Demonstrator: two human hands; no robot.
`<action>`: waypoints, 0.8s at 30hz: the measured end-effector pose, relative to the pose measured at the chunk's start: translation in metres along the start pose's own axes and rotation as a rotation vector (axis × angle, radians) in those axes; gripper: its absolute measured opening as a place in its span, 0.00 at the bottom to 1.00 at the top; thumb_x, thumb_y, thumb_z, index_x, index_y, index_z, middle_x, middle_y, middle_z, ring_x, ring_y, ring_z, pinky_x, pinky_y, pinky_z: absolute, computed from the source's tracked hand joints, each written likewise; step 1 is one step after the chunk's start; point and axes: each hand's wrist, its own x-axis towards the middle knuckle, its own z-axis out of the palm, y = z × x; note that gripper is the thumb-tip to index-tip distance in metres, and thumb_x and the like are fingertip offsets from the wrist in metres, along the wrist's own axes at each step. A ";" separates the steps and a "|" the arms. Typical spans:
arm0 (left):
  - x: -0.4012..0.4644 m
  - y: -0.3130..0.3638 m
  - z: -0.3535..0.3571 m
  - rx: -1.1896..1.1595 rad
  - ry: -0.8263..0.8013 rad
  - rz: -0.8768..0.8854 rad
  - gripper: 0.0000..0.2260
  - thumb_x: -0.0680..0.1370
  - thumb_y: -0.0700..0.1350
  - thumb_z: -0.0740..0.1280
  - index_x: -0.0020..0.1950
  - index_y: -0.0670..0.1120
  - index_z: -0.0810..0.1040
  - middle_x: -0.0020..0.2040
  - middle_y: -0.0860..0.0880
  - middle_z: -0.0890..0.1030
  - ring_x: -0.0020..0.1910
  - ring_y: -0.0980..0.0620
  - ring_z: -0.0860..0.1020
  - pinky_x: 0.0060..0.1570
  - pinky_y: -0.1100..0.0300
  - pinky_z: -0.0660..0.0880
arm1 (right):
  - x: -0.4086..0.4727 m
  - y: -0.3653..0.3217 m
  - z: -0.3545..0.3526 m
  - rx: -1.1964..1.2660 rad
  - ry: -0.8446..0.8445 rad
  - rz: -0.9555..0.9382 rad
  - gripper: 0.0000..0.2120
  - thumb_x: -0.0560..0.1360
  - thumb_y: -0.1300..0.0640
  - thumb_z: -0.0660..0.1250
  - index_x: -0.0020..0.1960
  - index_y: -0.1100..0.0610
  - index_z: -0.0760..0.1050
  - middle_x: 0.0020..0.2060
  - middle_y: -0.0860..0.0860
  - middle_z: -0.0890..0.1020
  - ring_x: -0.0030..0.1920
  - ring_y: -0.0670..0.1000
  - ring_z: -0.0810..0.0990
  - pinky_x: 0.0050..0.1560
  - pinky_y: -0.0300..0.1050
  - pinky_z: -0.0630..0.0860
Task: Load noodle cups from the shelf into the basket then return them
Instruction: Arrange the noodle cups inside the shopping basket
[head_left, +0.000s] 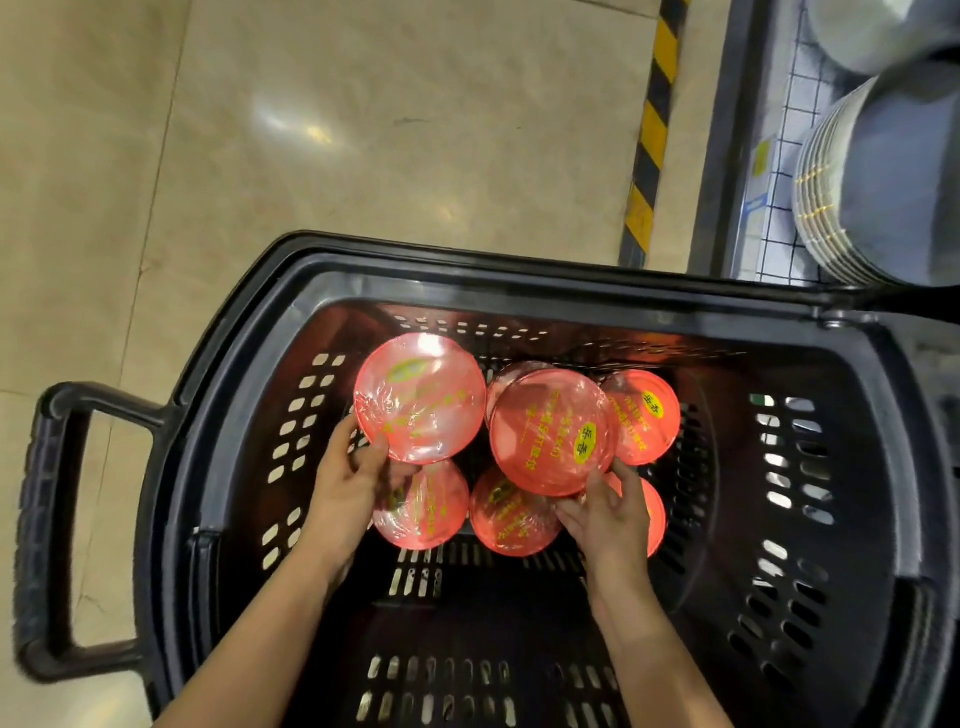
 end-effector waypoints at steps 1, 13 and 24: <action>0.001 0.000 0.001 0.002 -0.001 0.003 0.14 0.81 0.41 0.58 0.66 0.49 0.67 0.31 0.51 0.83 0.33 0.56 0.81 0.37 0.66 0.78 | 0.002 -0.002 0.003 0.007 0.012 0.004 0.15 0.81 0.56 0.57 0.67 0.51 0.66 0.50 0.48 0.78 0.44 0.49 0.82 0.42 0.37 0.76; -0.009 0.011 0.000 0.393 0.090 -0.008 0.16 0.78 0.47 0.63 0.66 0.50 0.67 0.42 0.48 0.80 0.44 0.51 0.80 0.50 0.57 0.73 | -0.005 -0.018 0.008 -0.219 0.009 -0.014 0.21 0.78 0.51 0.62 0.70 0.51 0.64 0.62 0.52 0.76 0.58 0.51 0.77 0.53 0.43 0.71; -0.149 0.122 -0.004 1.011 -0.123 0.354 0.16 0.78 0.45 0.63 0.65 0.44 0.71 0.60 0.44 0.76 0.59 0.44 0.75 0.54 0.54 0.70 | -0.166 -0.127 -0.050 -1.015 -0.008 -0.329 0.19 0.76 0.49 0.63 0.66 0.52 0.70 0.61 0.52 0.74 0.62 0.55 0.72 0.50 0.47 0.69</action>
